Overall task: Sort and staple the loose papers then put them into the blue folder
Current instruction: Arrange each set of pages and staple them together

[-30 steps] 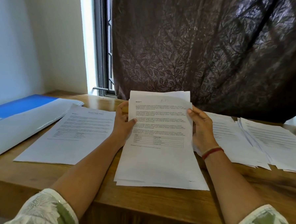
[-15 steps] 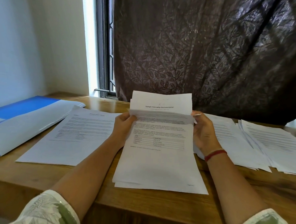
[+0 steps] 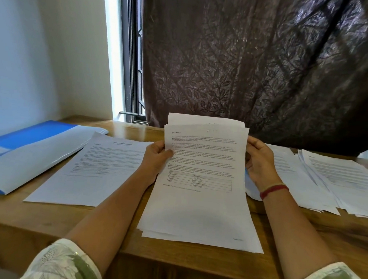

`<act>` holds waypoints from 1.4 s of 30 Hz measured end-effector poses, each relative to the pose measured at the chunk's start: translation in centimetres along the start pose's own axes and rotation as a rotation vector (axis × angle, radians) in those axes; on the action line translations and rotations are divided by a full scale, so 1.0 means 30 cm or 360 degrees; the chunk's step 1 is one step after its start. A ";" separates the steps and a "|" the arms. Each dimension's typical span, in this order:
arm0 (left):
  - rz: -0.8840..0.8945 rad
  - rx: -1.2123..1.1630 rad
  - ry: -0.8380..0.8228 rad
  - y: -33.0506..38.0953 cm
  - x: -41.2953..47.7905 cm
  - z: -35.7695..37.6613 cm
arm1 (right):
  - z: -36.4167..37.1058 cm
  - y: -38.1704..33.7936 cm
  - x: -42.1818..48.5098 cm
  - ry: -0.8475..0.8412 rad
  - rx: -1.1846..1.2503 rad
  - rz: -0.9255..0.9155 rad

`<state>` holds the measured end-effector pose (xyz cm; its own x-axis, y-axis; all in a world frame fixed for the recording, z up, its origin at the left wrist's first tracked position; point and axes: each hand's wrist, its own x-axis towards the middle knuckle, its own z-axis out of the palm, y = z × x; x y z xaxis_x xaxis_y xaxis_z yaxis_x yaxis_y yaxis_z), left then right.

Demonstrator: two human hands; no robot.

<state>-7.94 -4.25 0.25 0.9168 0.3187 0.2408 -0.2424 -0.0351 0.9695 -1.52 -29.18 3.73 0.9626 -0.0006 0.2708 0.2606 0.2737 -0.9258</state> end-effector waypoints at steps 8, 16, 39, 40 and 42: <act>0.0034 0.0009 -0.0001 0.000 -0.008 0.006 | 0.016 0.031 0.007 0.0248 -0.0254 -0.0149; 0.0154 0.0190 0.0028 -0.009 0.003 0.023 | 0.047 0.038 -0.024 0.0358 -0.0120 -0.0283; 0.0000 0.0047 0.0045 0.002 0.010 -0.003 | 0.041 -0.036 -0.082 -0.0214 0.0167 0.0037; -0.0023 0.0020 0.0032 0.004 0.010 -0.006 | 0.038 -0.035 -0.079 -0.0190 0.0168 0.0037; -0.0054 -0.0027 0.0013 0.008 0.011 -0.009 | 0.028 -0.031 -0.059 -0.0125 0.0196 0.0060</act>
<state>-7.80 -3.89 0.55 0.9221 0.3269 0.2072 -0.2166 -0.0077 0.9762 -3.52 -28.63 4.33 0.9616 0.0859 0.2607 0.2087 0.3881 -0.8977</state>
